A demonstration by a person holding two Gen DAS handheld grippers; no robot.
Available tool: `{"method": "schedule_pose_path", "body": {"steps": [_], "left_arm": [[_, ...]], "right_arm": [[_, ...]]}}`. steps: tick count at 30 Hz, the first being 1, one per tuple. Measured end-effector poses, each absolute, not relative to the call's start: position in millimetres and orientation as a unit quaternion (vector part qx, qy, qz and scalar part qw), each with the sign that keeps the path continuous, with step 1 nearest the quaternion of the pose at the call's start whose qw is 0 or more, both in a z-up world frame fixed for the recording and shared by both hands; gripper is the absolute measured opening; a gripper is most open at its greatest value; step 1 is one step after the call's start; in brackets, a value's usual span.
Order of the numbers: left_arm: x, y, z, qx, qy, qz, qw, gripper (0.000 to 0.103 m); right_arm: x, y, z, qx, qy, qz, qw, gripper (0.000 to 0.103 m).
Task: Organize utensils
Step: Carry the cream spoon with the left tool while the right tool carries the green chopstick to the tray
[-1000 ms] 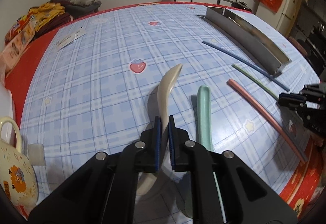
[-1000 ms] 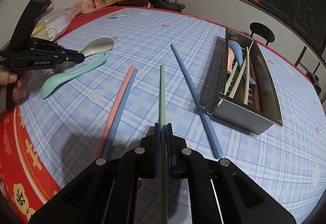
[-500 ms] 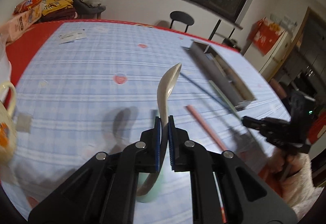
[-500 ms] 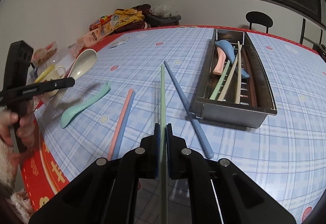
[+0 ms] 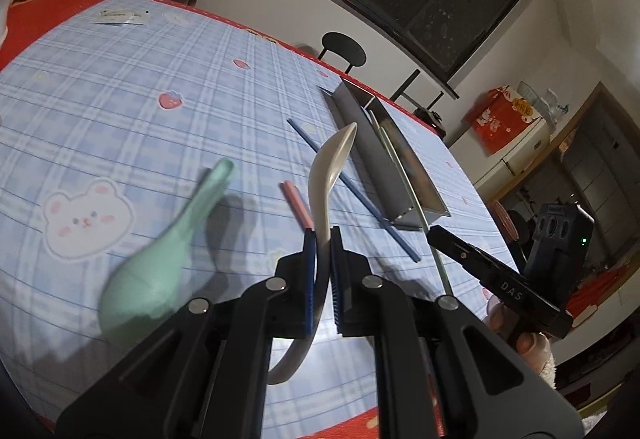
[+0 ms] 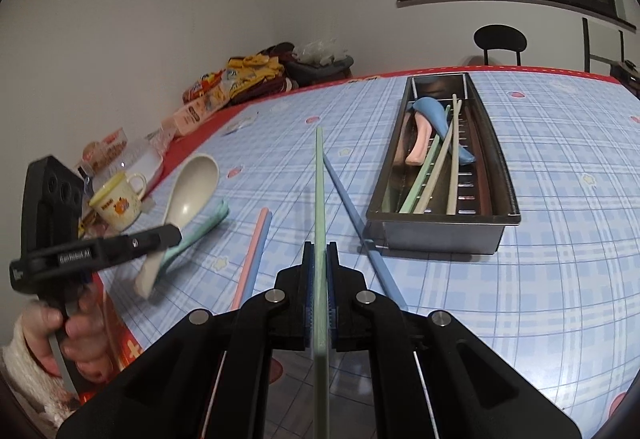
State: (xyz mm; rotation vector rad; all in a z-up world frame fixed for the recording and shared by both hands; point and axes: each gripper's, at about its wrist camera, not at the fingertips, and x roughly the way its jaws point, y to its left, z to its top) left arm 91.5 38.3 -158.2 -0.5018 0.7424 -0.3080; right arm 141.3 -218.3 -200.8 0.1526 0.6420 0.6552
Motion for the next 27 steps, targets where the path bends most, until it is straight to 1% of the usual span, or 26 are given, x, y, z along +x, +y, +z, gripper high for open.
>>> {"method": "schedule_pose_path", "body": {"steps": [4, 11, 14, 19, 23, 27], "left_arm": [[93.5, 34.6, -154.7, -0.249, 0.354, -0.148, 0.889, 0.011], [111.4, 18.7, -143.9, -0.254, 0.354, -0.157, 0.886, 0.011], [129.3, 5.6, -135.2, -0.258, 0.355, -0.168, 0.883, 0.011], [164.6, -17.4, -121.8, -0.264, 0.349, -0.179, 0.881, 0.011], [201.0, -33.8, -116.8, -0.286, 0.351, -0.183, 0.873, 0.011], [235.9, -53.2, -113.3, -0.281, 0.352, -0.175, 0.875, 0.011]], "right_arm": [[143.8, -227.2, -199.1, 0.097, 0.303, 0.305, 0.898, 0.006], [164.5, -245.8, -194.9, 0.163, 0.328, 0.291, 0.884, 0.006], [181.7, -256.4, -183.9, 0.201, 0.327, 0.296, 0.875, 0.006], [224.0, -263.0, -161.8, 0.208, 0.306, 0.261, 0.892, 0.006], [258.2, -268.4, -162.0, 0.236, 0.299, 0.225, 0.897, 0.006], [278.7, -275.5, -171.2, 0.252, 0.306, 0.221, 0.891, 0.006]]}}
